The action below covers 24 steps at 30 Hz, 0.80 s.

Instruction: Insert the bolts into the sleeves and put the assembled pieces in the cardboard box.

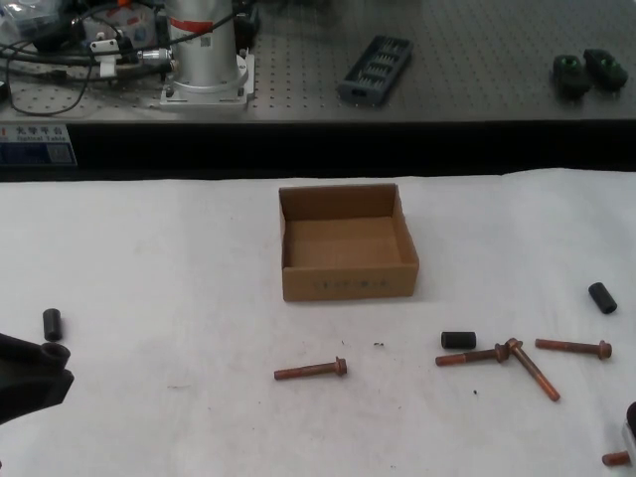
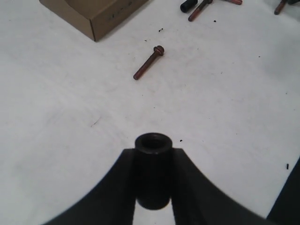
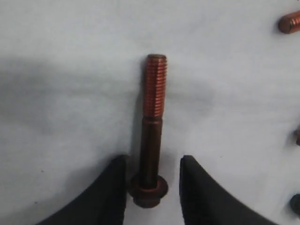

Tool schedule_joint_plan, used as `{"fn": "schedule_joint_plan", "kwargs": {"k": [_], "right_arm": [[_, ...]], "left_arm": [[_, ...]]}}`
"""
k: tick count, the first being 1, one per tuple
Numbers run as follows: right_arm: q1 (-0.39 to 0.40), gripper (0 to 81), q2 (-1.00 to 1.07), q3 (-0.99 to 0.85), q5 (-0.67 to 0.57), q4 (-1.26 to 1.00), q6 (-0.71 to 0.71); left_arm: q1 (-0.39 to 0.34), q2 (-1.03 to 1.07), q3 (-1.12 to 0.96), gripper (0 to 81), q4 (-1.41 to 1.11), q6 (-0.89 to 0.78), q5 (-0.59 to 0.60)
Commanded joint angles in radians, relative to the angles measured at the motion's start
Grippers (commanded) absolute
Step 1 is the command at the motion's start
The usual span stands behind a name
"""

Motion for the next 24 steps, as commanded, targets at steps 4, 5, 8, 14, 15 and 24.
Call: {"fn": "schedule_joint_plan", "kwargs": {"k": [4,5,8,14,15,24], "right_arm": [[0.002,6.3,0.065,0.008,-0.005,-0.097,-0.007],[0.002,6.4,0.065,0.008,-0.005,-0.101,-0.007],[0.015,6.4,0.065,0.008,0.021,-0.103,-0.007],[0.096,6.4,0.015,0.008,0.091,-0.063,-0.001],[0.117,6.4,-0.005,0.008,0.091,-0.047,-0.002],[0.287,6.4,-0.183,0.006,0.145,0.184,-0.002]], "left_arm": [[0.003,-0.007,-0.002,0.6,-0.018,0.009,0.008],[0.003,-0.007,-0.002,0.6,-0.018,0.009,0.008],[0.003,-0.007,-0.002,0.6,-0.018,0.009,0.008],[0.003,-0.007,-0.002,0.6,-0.018,0.009,0.008],[0.003,-0.007,-0.002,0.6,-0.018,0.009,0.008],[0.003,-0.005,-0.002,0.6,-0.018,0.032,0.008]]}}
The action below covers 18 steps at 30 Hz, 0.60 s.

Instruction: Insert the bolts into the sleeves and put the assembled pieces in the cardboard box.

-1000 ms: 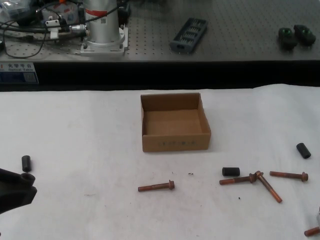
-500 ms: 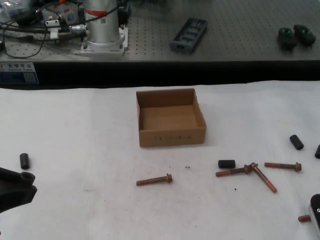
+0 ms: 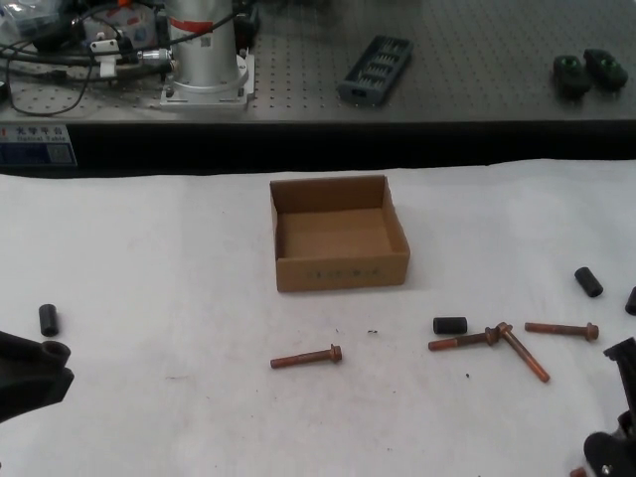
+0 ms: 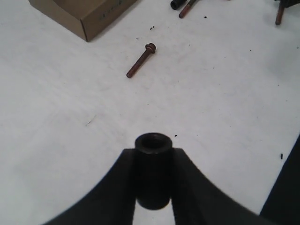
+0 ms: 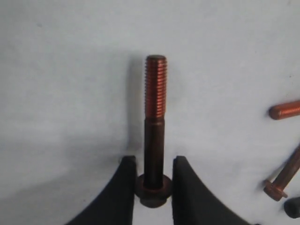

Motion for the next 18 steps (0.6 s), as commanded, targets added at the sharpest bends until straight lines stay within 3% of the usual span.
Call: {"fn": "schedule_joint_plan", "kwargs": {"k": [1,7,10,14,18], "right_arm": [[0.03,6.4,-0.023,-0.002,0.042,0.077,0.0],[0.074,6.4,-0.023,-0.002,0.186,0.084,-0.221],[0.094,6.4,-0.032,-0.002,0.19,-0.003,-0.311],[0.137,6.4,-0.035,-0.002,0.156,-0.147,-0.396],[0.19,6.4,-0.035,-0.002,-0.012,-0.18,-0.488]], "left_arm": [[0.003,-0.005,-0.002,0.6,-0.015,0.015,0.008],[0.003,-0.005,-0.002,0.6,-0.022,0.015,0.008],[0.003,-0.005,-0.002,0.6,-0.022,0.015,0.008],[0.003,-0.005,-0.002,0.6,-0.022,0.015,0.008],[0.003,-0.005,-0.002,0.6,-0.022,0.015,0.008]]}}
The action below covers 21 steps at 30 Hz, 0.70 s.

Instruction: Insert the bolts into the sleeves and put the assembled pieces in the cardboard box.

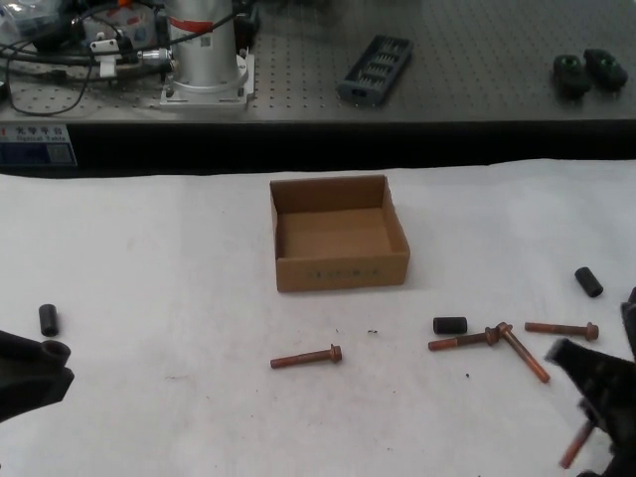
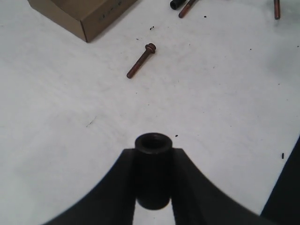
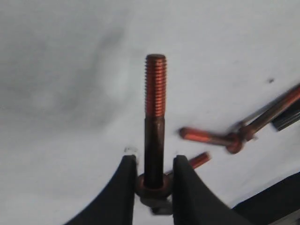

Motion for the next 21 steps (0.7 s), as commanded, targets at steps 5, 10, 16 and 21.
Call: {"fn": "schedule_joint_plan", "kwargs": {"k": [5,10,16,21], "right_arm": [[0.116,6.4,-0.013,-0.002,-0.331,-0.018,-0.194],[0.147,6.4,-0.013,-0.002,-0.342,0.115,-0.204],[0.144,6.4,-0.013,0.0,-0.34,0.233,-0.165],[0.144,3.2,-0.013,0.0,-0.325,0.199,0.015]], "left_arm": [[0.003,-0.005,-0.002,0.6,-0.02,0.007,0.006],[0.003,-0.005,-0.002,0.6,-0.014,0.0,0.006],[0.003,-0.005,-0.002,0.6,-0.008,0.0,0.006],[0.003,-0.005,-0.002,0.6,-0.006,0.0,0.006]]}}
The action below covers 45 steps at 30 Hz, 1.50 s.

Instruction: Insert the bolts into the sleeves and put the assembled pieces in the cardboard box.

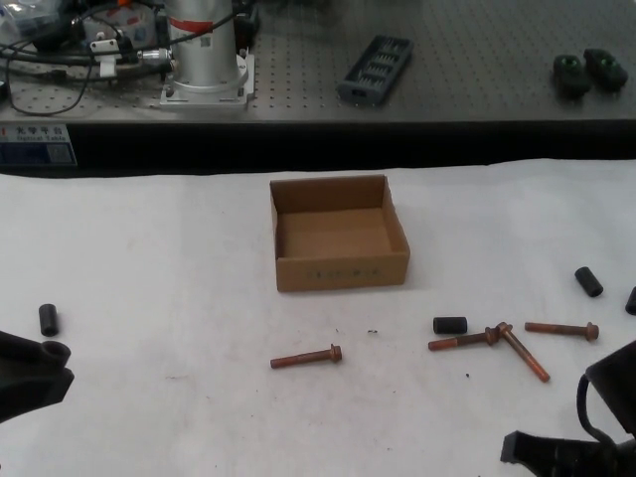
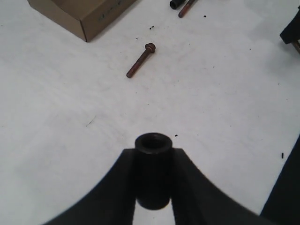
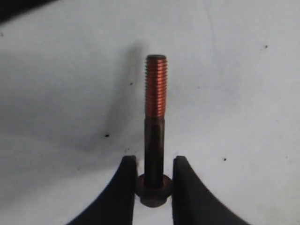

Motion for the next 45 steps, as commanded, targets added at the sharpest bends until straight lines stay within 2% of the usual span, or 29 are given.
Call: {"fn": "schedule_joint_plan", "kwargs": {"k": [1,5,6,8,12,14,16,22,25,30,32,35,36,38,42,45], "right_arm": [[0.001,7.6,-0.013,0.0,0.001,-0.011,0.112],[0.001,36.3,-0.013,0.0,0.001,-0.013,0.169],[0.001,41.2,-0.013,0.0,0.001,-0.015,0.187],[0.001,41.7,-0.013,0.0,0.007,-0.015,0.203],[0.001,37.0,-0.041,0.0,0.009,-0.006,0.213],[0.001,37.0,-0.075,-0.004,0.006,-0.004,0.271],[0.001,37.0,-0.105,-0.014,-0.02,-0.002,0.412],[0.001,37.0,-0.17,-0.097,-0.066,-0.061,1.06],[0.001,37.0,-0.174,-0.162,-0.019,-0.122,1.488],[-0.006,37.0,-0.17,-0.287,0.076,-0.063,1.888],[-0.02,37.0,-0.17,-0.326,0.039,-0.008,2.056],[-0.048,37.0,-0.17,-0.338,-0.089,0.018,2.358],[-0.057,37.0,-0.164,-0.332,-0.119,0.014,2.429],[-0.078,37.0,-0.16,-0.316,-0.127,-0.014,2.48],[-0.13,37.0,-0.146,-0.263,0.009,-0.058,2.585],[-0.156,37.0,-0.129,-0.217,0.018,-0.064,2.67]], "left_arm": [[0.003,-0.005,-0.002,0.6,-0.006,0.0,0.006],[0.003,-0.005,-0.002,0.6,-0.006,0.0,0.006],[0.003,-0.005,-0.002,0.6,-0.006,0.0,0.006],[0.003,-0.005,-0.002,0.6,-0.006,0.0,0.006],[0.003,-0.005,-0.002,0.6,-0.006,0.0,0.006],[0.003,-0.005,-0.002,0.6,-0.006,0.0,0.006],[0.003,-0.005,-0.002,0.6,-0.007,0.003,0.006],[0.003,-0.005,-0.002,0.6,-0.013,0.009,0.009],[0.003,-0.005,-0.002,0.6,-0.013,0.009,0.009],[0.003,-0.005,-0.002,0.6,-0.013,-0.026,0.001],[0.003,-0.005,-0.002,0.6,-0.013,-0.044,0.002],[0.003,-0.005,-0.002,0.6,-0.013,-0.059,0.0],[0.003,-0.005,-0.002,0.6,-0.013,-0.064,0.0],[0.003,-0.005,-0.002,0.6,-0.013,-0.072,0.0],[0.003,-0.005,-0.002,0.6,-0.011,-0.079,-0.008],[0.003,-0.005,-0.002,0.6,-0.011,-0.082,-0.027]]}}
